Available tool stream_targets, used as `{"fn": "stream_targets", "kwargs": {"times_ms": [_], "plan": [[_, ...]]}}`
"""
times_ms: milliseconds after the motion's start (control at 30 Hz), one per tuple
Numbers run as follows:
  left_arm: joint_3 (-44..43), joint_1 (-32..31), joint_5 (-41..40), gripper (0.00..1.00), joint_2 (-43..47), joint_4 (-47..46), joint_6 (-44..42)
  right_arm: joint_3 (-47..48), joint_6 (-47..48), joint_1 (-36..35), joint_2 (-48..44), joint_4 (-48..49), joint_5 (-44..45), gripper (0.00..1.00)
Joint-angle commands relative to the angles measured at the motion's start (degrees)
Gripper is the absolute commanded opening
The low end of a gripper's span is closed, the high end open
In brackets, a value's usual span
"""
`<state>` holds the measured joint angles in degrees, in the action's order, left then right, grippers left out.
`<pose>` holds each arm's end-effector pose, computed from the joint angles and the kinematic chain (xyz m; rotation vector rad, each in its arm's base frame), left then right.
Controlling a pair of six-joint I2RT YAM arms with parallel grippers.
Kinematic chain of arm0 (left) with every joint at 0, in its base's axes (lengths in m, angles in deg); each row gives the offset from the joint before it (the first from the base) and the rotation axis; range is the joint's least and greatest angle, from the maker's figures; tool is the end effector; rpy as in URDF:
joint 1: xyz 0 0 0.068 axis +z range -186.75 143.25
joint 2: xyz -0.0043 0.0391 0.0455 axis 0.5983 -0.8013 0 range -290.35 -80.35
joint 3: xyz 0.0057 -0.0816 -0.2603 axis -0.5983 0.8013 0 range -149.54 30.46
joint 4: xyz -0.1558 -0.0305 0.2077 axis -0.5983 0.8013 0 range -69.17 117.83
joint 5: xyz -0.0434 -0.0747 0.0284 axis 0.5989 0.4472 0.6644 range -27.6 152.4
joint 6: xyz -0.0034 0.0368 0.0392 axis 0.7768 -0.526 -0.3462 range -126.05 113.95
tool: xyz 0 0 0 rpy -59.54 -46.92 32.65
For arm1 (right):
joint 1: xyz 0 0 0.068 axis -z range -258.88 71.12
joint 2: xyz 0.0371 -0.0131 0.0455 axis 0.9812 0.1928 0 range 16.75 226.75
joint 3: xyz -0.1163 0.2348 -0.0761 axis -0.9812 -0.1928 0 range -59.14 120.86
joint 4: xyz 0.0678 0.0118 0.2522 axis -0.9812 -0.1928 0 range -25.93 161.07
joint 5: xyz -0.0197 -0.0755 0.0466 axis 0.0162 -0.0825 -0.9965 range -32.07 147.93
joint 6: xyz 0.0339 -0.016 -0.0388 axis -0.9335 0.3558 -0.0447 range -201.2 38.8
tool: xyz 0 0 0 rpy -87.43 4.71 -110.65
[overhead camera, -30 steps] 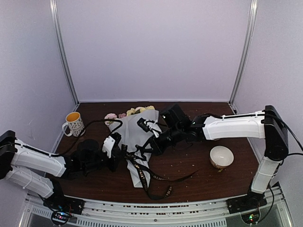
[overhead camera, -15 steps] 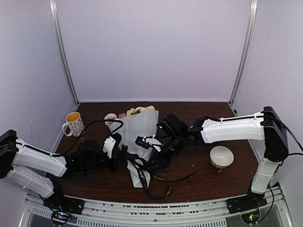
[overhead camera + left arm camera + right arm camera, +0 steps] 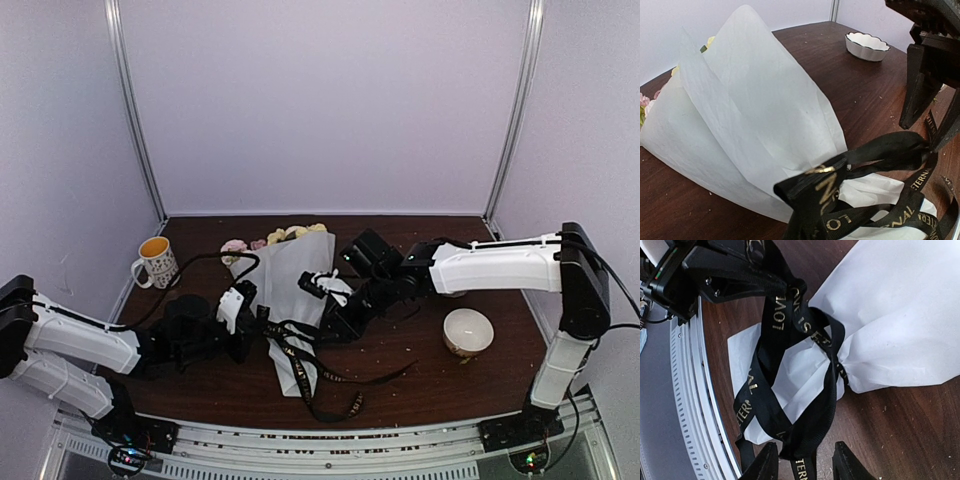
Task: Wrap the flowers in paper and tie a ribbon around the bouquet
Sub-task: Adjust the half-tied ribbon on the folded bouquet.
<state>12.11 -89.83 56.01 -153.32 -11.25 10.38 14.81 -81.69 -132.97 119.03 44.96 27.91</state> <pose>0.1439 -0.1850 0.1591 0.5650 1.9453 -0.6774 0.2092 0.3192 0.2228 -1.3947 2.2573 1.0188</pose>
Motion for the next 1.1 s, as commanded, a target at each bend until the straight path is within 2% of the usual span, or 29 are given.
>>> {"fn": "stream_targets", "kwargs": {"times_ms": [0,100,167,300,600,733,867,1067], "plan": [[-0.4,0.4,0.2,0.0,1.1,-2.4,-0.1,-4.6,-2.5,-1.3,-6.7,7.0,4.5,0.38],[-0.4,0.4,0.0,0.0,0.9,-2.4,-0.2,-11.2,-3.6,-1.7,-10.9,11.9,6.5,0.4],[-0.5,0.4,0.0,0.0,0.9,-2.4,-0.1,-13.7,-4.1,-1.7,-12.0,11.5,8.7,0.43],[-0.7,0.4,0.4,0.0,1.1,-2.4,-0.4,-15.5,-4.7,-1.9,-10.9,9.8,9.5,0.46],[-0.3,0.4,-0.3,0.0,2.1,-1.6,-0.3,-16.2,-2.5,-6.1,-5.6,15.7,9.6,0.48],[0.4,0.4,-0.7,0.0,2.8,-1.5,0.0,-15.7,0.0,-6.1,-5.0,9.3,13.4,0.48],[0.4,0.4,-0.7,0.0,2.9,-1.3,-0.1,-15.9,-0.2,-6.1,-6.4,-0.4,20.7,0.48],[-0.4,0.4,-0.3,0.0,1.9,-1.5,-0.6,-18.1,-0.3,-6.3,-7.5,-8.1,19.5,0.51]]}}
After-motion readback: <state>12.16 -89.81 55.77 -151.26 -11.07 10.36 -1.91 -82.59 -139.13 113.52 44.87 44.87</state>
